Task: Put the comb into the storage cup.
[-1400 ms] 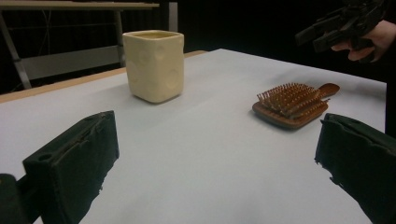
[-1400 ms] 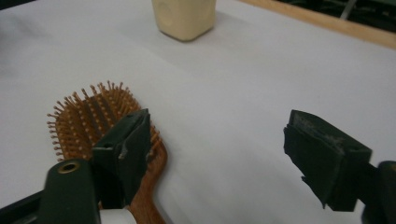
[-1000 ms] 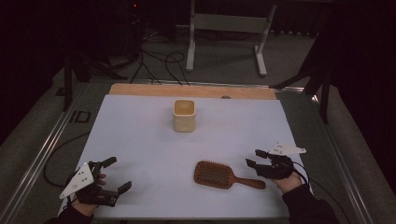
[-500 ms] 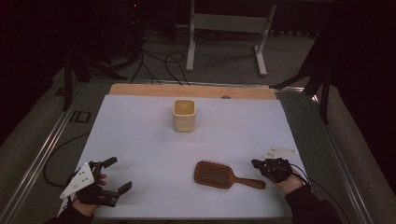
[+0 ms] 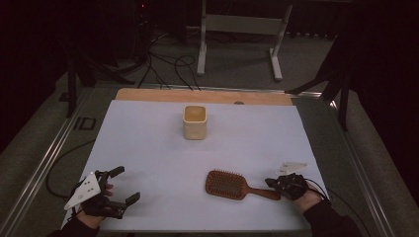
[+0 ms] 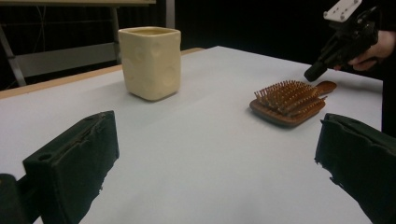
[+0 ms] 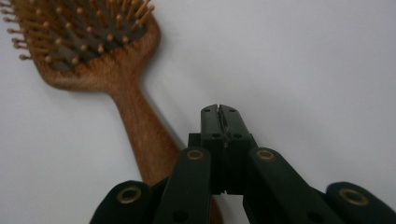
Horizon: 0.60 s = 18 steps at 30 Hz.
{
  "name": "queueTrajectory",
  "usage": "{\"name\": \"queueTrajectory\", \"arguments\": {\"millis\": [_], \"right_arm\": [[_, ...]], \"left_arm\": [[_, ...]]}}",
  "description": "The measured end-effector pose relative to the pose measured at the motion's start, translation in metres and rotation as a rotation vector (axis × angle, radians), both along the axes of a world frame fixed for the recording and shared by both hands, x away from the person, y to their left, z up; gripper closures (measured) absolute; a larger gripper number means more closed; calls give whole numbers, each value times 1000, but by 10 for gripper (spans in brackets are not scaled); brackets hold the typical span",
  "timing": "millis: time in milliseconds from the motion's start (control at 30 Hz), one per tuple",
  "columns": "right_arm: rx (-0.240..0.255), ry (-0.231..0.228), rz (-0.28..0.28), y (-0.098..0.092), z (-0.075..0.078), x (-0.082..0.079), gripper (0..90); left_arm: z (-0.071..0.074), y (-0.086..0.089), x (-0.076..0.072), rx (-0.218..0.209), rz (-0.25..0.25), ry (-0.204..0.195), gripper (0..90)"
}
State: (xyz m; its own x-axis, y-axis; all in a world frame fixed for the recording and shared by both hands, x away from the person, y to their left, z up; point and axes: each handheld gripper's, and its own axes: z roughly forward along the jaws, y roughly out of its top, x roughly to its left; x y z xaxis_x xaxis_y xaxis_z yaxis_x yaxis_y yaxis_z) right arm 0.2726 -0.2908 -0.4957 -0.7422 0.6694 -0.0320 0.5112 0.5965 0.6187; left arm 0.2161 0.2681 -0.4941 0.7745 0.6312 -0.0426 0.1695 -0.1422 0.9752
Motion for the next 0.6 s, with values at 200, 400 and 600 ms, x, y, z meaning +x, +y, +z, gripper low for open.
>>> {"name": "queueTrajectory", "arguments": {"millis": [200,400,600], "right_arm": [[-6,17,2,-1,-6,-3,900],[-6,21,10,0,-6,-9,900],[0,27,13,2,-6,-16,900]], "left_arm": [[0,0,0,0,0,0,2],[0,0,0,-1,-1,0,2],[0,0,0,0,-2,0,2]]}}
